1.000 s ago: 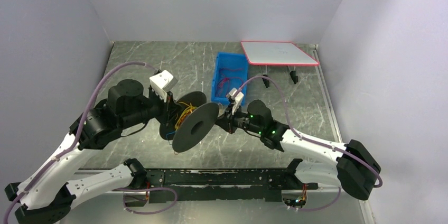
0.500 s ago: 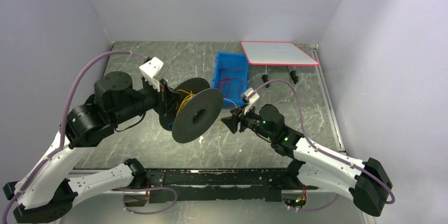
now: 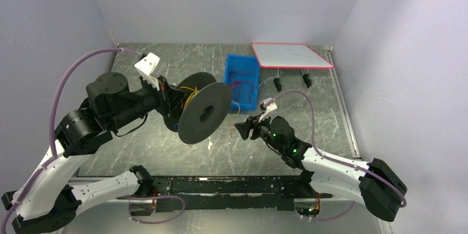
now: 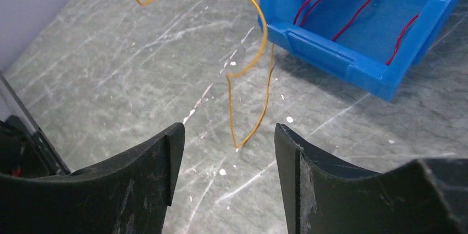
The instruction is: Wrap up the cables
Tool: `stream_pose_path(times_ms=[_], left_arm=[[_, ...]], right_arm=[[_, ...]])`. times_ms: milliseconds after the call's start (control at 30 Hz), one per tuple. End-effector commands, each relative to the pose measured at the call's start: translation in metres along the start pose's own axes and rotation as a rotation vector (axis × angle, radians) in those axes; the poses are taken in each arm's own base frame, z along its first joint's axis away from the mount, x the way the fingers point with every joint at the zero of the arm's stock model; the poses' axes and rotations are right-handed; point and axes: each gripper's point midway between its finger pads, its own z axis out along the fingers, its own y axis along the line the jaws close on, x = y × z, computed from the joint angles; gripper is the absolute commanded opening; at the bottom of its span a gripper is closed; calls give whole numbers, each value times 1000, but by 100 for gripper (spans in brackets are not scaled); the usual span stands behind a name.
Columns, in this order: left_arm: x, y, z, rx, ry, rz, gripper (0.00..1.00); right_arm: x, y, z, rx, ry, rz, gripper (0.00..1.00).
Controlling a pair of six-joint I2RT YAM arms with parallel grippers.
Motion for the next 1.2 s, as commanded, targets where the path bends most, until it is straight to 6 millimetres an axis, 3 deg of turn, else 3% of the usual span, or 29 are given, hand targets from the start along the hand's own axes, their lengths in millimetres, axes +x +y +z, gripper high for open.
stream_pose_path(times_ms=[0,267,500,667,1167], left_arm=[[-37,-10,-10,34,-133,-34,7],[-37,-13,-11,50,-130,-34,7],[-33,-13,-12,56,-127,-34,7],[-32,-14,-14,62,-130,-35,7],[-30,-15,-14,73,-133,-40,7]], right_arm=[[-24,5,11,5,-108,103,65],[-26,5,35,34,-120,169,68],[-44,21,55,-31,-161,154,67],[-49,14,67,21,-173,146,64],[-36,8,87,43,-128,87,29]])
